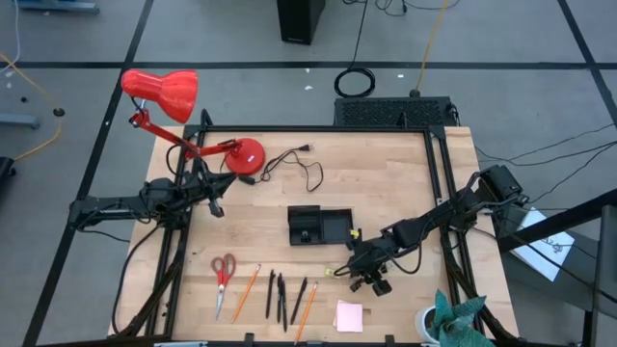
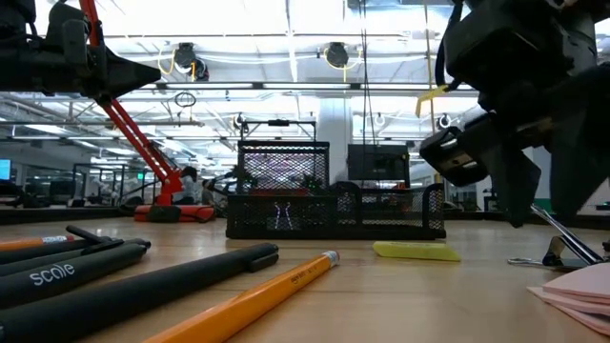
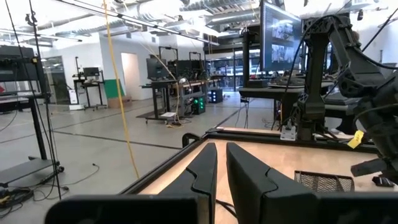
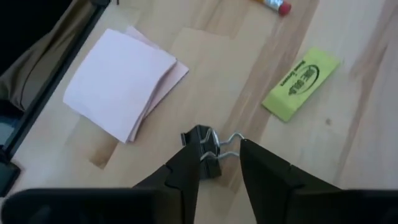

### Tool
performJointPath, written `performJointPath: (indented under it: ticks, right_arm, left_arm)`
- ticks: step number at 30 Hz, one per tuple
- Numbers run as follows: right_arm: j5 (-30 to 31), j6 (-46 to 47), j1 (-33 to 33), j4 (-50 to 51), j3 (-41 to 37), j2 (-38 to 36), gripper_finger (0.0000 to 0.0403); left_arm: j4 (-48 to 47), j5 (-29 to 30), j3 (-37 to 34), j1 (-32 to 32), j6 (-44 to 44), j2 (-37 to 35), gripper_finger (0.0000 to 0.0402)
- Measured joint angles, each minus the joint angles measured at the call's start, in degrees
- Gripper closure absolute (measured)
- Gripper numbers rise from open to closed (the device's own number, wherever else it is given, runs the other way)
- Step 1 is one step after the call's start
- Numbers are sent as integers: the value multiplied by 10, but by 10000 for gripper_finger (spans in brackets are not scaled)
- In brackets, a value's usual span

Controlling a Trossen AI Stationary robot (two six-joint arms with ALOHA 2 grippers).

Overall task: Pick and place office supplies into organizer
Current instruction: Put the black binder clip into the desk organizer

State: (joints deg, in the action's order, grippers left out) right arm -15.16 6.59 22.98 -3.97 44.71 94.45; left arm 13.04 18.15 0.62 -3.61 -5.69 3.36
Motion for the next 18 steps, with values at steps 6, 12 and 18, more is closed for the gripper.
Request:
performJointPath:
  ticks: [6, 12, 18]
  right_arm:
    - [-1, -2, 0, -14, 0, 0, 336]
    - [-1, 1, 9, -14, 0, 0, 359]
    - [-1, -2, 16, -14, 0, 0, 373]
  left_arm:
    - [0, 0, 0, 0, 0, 0, 362]
    - [0, 0, 0, 0, 0, 0, 362]
    - [0, 0, 0, 0, 0, 0, 362]
